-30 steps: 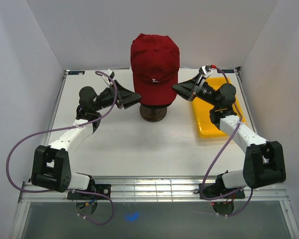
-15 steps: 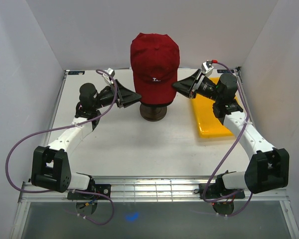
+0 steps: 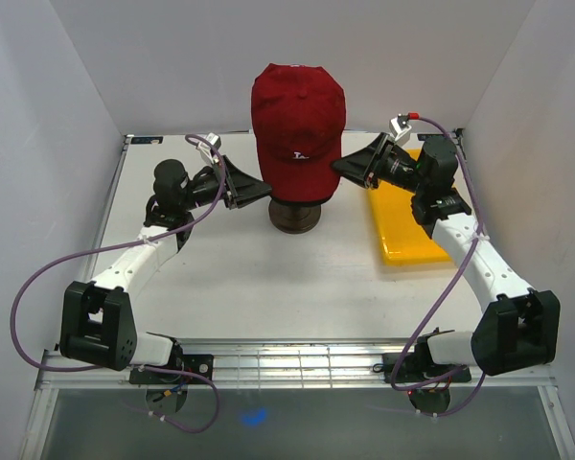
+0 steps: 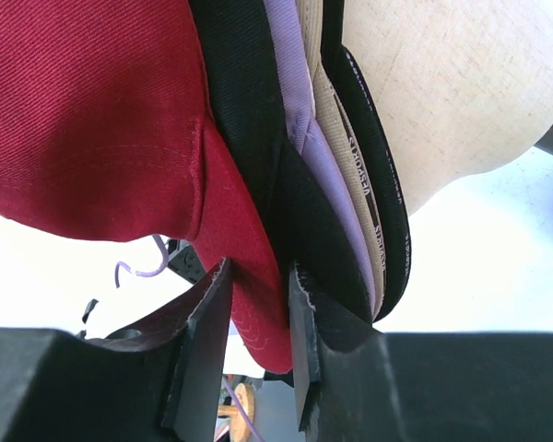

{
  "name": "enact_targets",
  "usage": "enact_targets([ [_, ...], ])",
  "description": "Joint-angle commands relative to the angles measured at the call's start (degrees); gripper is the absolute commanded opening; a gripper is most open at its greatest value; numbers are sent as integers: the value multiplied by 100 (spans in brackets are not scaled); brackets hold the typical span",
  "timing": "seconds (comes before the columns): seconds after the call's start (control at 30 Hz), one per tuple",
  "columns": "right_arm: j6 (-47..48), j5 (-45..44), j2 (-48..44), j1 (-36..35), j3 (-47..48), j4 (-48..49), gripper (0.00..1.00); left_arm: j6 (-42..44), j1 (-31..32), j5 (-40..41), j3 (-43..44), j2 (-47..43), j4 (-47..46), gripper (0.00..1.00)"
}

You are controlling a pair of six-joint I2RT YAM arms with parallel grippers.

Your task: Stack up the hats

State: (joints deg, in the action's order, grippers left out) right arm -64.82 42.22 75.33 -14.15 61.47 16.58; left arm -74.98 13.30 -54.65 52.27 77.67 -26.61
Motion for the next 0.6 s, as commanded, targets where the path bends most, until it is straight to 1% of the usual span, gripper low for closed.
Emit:
enact_targets([
  [0.0,408,-442,34,44,128,-647,34,150,-29,60,187,-85,112,33],
  [0.13,487,-477,-1,44,251,-787,37,291,-38,60,301,-147,314,36],
  [0.23,593,-539,-18,44,409,-980,39,493,-38,95,468,-226,638,41],
  [0.43,637,-583,-88,53,567,-1122,44,976,-73,262,758,-366,1456,45],
  [0.57,637,-592,-185,79,690,-1192,48,1389,-82,420,1179,-410,2263,47],
])
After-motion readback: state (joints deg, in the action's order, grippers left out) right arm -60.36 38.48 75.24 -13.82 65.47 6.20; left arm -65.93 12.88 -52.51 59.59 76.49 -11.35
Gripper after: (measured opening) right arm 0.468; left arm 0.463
